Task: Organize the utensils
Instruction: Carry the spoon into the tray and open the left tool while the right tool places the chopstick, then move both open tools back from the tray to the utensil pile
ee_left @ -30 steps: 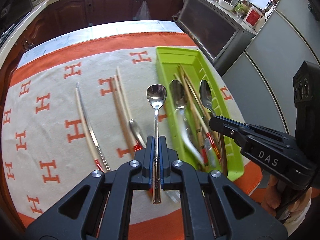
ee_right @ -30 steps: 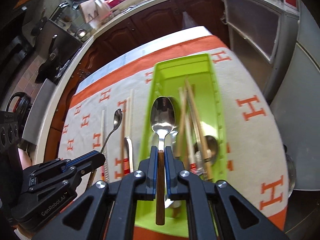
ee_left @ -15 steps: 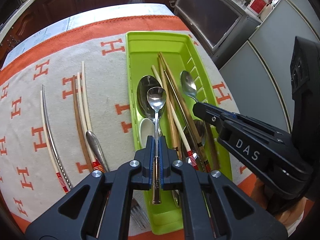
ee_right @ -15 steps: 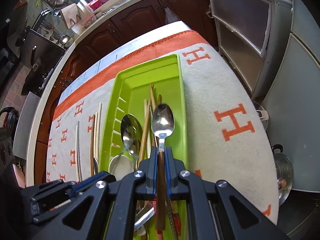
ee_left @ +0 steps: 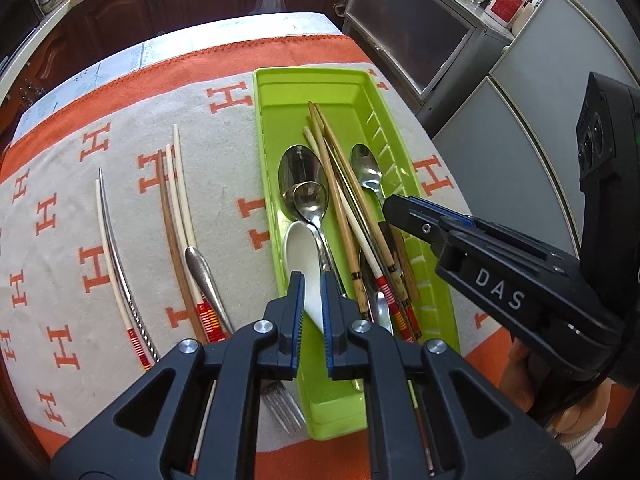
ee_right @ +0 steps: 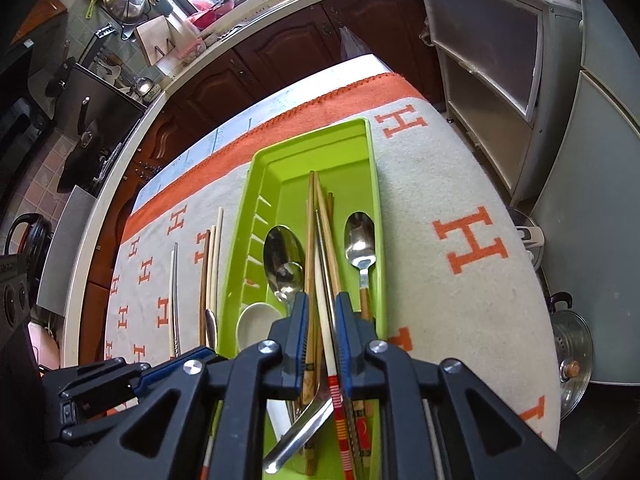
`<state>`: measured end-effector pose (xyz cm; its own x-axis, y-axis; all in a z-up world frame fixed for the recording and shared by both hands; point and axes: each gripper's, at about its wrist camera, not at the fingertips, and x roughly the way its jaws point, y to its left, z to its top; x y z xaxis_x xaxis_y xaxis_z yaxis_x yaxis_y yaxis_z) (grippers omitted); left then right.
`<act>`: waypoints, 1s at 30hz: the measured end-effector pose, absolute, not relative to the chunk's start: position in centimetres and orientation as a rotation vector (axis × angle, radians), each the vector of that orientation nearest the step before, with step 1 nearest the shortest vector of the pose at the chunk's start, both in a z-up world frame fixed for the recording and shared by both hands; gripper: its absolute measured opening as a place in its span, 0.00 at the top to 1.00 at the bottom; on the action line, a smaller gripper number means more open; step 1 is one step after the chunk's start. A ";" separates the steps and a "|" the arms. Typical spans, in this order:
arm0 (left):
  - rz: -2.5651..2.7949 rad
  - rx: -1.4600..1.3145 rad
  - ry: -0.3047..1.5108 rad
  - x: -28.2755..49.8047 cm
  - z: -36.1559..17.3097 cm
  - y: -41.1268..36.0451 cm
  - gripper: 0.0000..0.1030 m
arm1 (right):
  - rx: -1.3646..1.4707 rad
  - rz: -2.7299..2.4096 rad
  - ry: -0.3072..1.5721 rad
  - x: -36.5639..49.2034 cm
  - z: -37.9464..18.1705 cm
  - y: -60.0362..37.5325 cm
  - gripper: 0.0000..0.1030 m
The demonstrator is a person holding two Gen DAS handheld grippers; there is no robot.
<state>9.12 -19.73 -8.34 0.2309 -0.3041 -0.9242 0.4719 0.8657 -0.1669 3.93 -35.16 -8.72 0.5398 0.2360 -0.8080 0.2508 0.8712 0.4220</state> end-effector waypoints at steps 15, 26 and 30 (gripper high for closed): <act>-0.474 0.181 1.193 5.8 -7.7 -14.6 0.69 | 0.526 0.012 1.042 0.3 -8.7 -32.6 0.87; -0.441 0.106 1.180 4.7 -7.1 -10.0 0.69 | 0.483 0.034 1.052 -1.0 -7.6 -29.4 0.87; -0.426 0.085 1.179 4.8 -7.0 -8.1 0.69 | 0.450 0.055 1.044 -0.8 -6.6 -27.6 0.87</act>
<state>4.79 -8.06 -6.99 0.3121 -0.2785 -0.9083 0.3662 0.9175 -0.1555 -0.78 -27.58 -6.63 0.5097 0.2547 -0.8218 0.1664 0.9079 0.3846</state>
